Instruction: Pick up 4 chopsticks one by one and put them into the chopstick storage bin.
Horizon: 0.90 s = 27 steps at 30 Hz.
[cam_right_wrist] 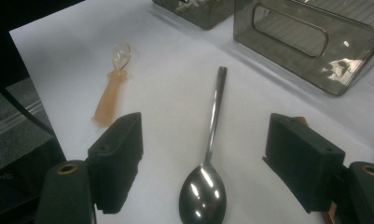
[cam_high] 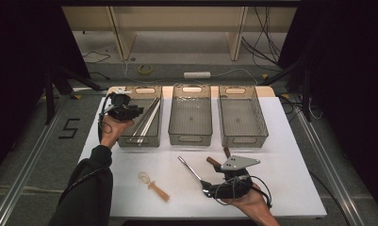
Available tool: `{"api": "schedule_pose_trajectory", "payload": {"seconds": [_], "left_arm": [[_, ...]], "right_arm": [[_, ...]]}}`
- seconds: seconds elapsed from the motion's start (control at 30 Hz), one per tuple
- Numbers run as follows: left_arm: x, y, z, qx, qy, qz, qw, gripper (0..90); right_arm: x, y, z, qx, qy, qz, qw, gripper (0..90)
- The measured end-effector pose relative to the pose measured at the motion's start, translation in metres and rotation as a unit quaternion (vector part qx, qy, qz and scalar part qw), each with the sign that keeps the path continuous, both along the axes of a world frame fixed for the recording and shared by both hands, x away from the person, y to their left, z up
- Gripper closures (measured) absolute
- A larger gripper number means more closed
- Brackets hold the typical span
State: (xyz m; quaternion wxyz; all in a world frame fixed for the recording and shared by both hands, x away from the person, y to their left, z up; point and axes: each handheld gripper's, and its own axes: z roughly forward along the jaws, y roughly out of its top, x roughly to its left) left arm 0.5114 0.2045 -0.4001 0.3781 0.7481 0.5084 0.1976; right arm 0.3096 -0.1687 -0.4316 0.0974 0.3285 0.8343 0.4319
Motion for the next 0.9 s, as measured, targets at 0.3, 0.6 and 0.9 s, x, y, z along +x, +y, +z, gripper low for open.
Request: {"api": "schedule_pose_trajectory", "payload": {"seconds": [0.3,0.6,0.9], "left_arm": [[-0.036,-0.001,0.013,-0.042,0.008,-0.030,0.9986,34.9],[-0.071,-0.005,0.018,-0.030,-0.013,-0.052,0.9981,28.5],[-0.095,-0.019,0.013,-0.024,-0.015,-0.080,0.9964,24.4]], "right_arm": [[0.000,0.002,0.000,-0.006,0.003,-0.001,1.0000,28.4],[0.001,0.009,-0.002,-0.021,0.012,0.001,0.9997,31.6],[0.008,0.018,-0.005,-0.038,0.031,-0.010,0.9987,37.3]]}}
